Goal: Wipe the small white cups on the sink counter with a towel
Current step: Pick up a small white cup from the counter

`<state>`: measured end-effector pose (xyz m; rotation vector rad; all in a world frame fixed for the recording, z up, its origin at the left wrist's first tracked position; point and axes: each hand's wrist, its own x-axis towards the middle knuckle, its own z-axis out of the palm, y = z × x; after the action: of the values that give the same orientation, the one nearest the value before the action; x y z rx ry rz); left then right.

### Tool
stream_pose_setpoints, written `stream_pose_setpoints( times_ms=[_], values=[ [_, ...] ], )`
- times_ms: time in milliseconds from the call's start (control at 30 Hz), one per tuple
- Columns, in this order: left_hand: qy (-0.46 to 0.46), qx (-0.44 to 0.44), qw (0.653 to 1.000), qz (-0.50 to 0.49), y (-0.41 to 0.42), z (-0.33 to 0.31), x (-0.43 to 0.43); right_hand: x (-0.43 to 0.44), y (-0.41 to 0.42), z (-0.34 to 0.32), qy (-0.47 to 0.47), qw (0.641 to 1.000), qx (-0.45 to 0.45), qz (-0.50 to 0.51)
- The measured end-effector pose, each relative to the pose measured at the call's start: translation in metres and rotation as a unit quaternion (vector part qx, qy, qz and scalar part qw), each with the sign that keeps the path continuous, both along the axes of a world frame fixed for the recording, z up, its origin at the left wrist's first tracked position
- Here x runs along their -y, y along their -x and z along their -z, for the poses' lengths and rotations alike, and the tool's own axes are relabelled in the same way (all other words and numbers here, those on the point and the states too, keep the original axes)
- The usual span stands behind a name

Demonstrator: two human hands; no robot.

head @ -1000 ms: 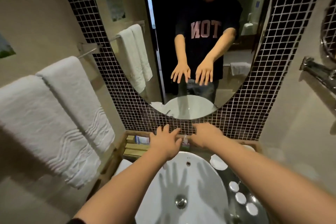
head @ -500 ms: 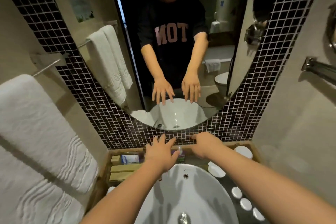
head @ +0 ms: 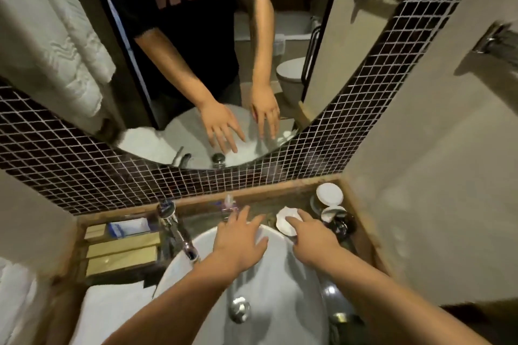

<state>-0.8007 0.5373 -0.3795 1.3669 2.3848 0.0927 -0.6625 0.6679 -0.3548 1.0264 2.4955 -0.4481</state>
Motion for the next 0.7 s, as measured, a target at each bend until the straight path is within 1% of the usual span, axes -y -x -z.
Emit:
stream_pose_setpoints(
  times_ms=[100,267,333,467,700],
  values=[
    [0.013,0.023,0.999,-0.025,-0.006,0.024,-0.017,-0.030,0.005,0.028,0.027,1.000,-0.009,0.003],
    [0.017,0.005,0.999,-0.037,-0.001,0.065,-0.056,-0.073,0.012,0.078,0.043,0.998,0.001,-0.036],
    [0.028,0.002,0.999,-0.037,0.000,0.080,-0.070,-0.088,0.018,0.094,0.038,0.998,0.019,-0.046],
    [0.038,0.008,0.998,-0.044,0.000,0.107,-0.081,-0.103,0.033,0.120,0.010,0.992,0.088,-0.094],
    [0.066,0.019,0.997,-0.039,0.001,0.130,-0.081,-0.115,0.046,0.150,-0.011,0.982,0.106,-0.154]
  ],
)
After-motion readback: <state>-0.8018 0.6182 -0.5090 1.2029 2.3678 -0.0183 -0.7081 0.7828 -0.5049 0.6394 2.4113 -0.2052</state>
